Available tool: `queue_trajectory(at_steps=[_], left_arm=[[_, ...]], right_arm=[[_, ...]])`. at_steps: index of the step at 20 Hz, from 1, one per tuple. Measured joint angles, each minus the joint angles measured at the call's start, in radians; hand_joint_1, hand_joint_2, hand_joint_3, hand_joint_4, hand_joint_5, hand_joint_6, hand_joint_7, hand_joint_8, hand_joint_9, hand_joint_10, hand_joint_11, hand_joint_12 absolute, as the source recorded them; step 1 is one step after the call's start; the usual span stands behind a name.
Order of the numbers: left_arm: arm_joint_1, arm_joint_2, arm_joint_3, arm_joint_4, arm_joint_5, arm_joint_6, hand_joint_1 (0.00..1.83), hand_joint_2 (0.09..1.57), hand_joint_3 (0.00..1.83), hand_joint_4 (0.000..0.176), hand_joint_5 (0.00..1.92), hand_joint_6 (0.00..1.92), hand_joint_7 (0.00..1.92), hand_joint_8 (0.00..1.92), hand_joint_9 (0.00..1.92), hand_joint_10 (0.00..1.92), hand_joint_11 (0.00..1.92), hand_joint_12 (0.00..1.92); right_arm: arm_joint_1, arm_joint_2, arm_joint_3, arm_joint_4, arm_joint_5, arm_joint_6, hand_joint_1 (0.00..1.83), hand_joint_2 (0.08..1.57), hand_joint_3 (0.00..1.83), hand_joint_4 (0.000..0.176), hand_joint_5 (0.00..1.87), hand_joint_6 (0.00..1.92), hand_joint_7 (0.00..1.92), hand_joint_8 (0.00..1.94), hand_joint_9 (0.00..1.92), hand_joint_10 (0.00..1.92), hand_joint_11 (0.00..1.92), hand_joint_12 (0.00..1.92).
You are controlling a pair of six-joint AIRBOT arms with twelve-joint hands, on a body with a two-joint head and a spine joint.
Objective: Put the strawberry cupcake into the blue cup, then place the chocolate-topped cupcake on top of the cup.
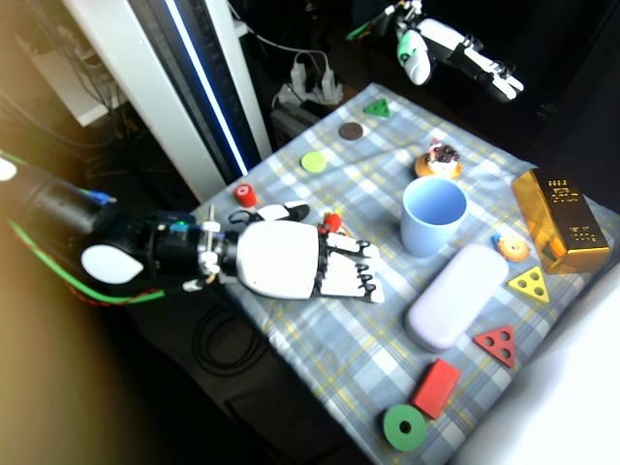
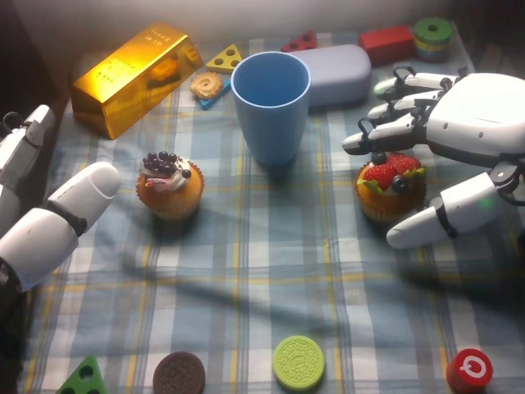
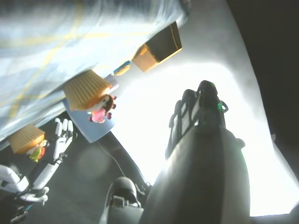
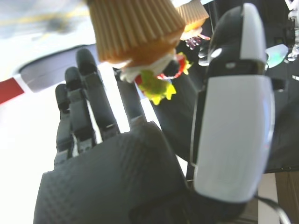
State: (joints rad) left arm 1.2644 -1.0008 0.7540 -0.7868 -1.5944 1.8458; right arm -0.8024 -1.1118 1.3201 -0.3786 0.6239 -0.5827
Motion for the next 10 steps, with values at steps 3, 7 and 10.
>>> queue_trajectory(at_steps=[3, 7, 10], left_arm=[[0.0, 0.0, 0.0, 0.0, 0.0, 0.0, 0.0, 1.03, 0.0, 0.022, 0.16, 0.0, 0.19, 0.0, 0.13, 0.0, 0.0, 0.0], [0.001, 0.0, 0.0, 0.0, 0.0, 0.0, 0.0, 1.03, 0.0, 0.02, 0.16, 0.0, 0.17, 0.0, 0.12, 0.0, 0.0, 0.0], [0.001, 0.0, 0.0, 0.0, 0.0, 0.0, 0.0, 1.02, 0.0, 0.014, 0.16, 0.0, 0.17, 0.0, 0.12, 0.0, 0.0, 0.0]], right_arm=[[0.0, 0.0, 0.0, 0.004, 0.011, 0.003, 0.51, 1.1, 0.0, 0.0, 0.76, 0.01, 0.98, 0.0, 0.71, 0.01, 0.05, 0.63], [0.003, 0.0, 0.0, 0.009, 0.019, 0.003, 0.62, 1.2, 0.0, 0.0, 0.95, 0.01, 1.11, 0.01, 0.98, 0.03, 0.27, 0.97], [0.008, 0.012, -0.007, 0.002, 0.019, 0.003, 0.54, 1.21, 0.0, 0.0, 0.94, 0.0, 1.06, 0.0, 0.98, 0.01, 0.33, 1.12]])
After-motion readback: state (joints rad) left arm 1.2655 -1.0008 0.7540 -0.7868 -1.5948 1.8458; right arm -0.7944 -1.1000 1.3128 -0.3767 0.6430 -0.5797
